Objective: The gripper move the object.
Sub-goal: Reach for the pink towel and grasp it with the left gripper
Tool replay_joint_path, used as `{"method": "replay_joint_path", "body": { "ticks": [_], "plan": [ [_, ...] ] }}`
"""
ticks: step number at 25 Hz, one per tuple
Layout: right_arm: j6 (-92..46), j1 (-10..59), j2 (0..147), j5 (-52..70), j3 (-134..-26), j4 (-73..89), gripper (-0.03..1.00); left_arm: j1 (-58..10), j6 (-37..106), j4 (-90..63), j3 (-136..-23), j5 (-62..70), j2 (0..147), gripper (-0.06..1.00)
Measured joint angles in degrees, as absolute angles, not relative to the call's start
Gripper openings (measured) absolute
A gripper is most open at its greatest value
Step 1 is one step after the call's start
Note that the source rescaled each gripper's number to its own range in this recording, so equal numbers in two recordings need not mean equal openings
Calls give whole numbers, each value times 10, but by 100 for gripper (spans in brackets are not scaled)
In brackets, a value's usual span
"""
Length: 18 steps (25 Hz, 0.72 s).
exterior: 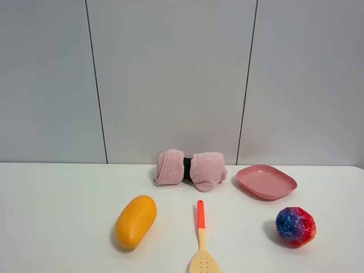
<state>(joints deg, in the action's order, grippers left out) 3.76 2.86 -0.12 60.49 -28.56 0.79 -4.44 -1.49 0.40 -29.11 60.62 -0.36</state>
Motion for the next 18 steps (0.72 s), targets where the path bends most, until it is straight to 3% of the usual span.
{"method": "replay_joint_path", "body": {
  "ticks": [18],
  "plan": [
    [38,29,-1,605,-286,8,100,-44,-15,3,-291,606,-4,68]
  ]
}}
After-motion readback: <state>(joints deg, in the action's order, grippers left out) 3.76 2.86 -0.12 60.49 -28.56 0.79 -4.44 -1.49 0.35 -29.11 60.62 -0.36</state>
